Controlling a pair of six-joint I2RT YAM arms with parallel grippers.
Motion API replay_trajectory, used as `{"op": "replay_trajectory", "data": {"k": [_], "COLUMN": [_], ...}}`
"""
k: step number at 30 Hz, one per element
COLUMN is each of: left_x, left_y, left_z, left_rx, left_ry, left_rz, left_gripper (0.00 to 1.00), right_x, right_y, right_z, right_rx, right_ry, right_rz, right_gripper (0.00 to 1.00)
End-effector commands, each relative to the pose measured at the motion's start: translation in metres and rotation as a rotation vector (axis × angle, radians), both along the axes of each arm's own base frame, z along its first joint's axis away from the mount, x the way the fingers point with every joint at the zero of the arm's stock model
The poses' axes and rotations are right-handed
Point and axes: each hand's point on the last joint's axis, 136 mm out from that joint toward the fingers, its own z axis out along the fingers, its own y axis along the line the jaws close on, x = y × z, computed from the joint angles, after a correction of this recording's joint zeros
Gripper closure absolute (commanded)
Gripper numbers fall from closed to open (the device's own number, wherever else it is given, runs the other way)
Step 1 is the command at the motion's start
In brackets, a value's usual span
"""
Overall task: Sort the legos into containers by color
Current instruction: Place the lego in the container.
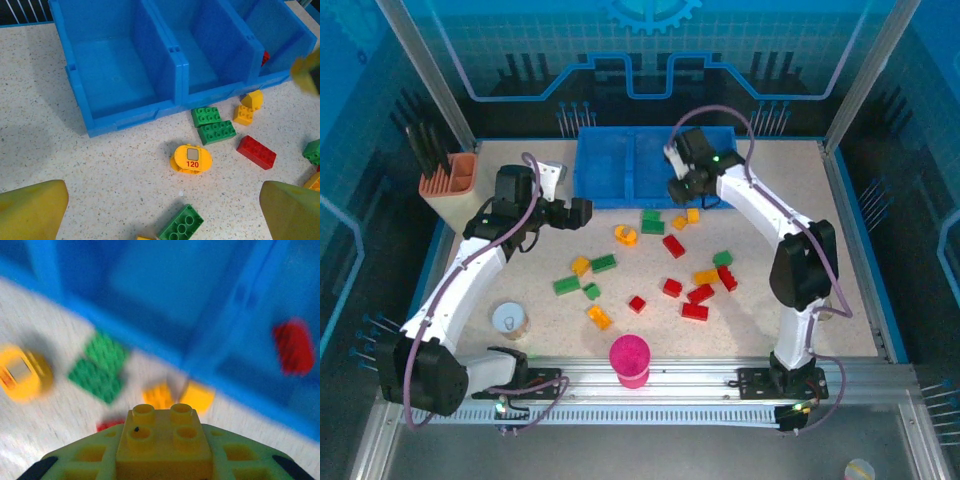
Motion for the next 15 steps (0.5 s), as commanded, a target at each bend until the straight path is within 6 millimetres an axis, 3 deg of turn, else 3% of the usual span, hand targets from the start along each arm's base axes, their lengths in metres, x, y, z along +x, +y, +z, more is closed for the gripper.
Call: {"op": "replay_trajectory", "data": {"k": [1, 4, 8, 15], "left_x": [0.001, 0.003, 0.01, 0.011], "left_y": [0.003, 0.006, 0.03, 0.019], "left_z": [0.019, 0.016, 0.008, -0.018], "left_rx": [0.0, 0.017, 0.085, 0.1], "left_ry": [-0.044, -0.038, -0.016, 0.058], "left_rz": [0.014, 0.028, 0.162, 0.101], "left_gripper": [0.01, 0.01, 0.01, 0.01], "right_x": [0.027, 0.055, 0.084, 0.111], "right_y": [0.022, 0.04, 0.057, 0.069], "right_z": [-0.002, -0.003, -0.022, -0.076], "right_rx": [-0.029, -0.015, -0.008, -0.008], "right_ry": [-0.028, -0.07, -0.087, -0.046], "right_rz": [0.068, 0.094, 0.113, 0.126], "right_gripper": [0.77, 0.78, 0.77, 0.77]}}
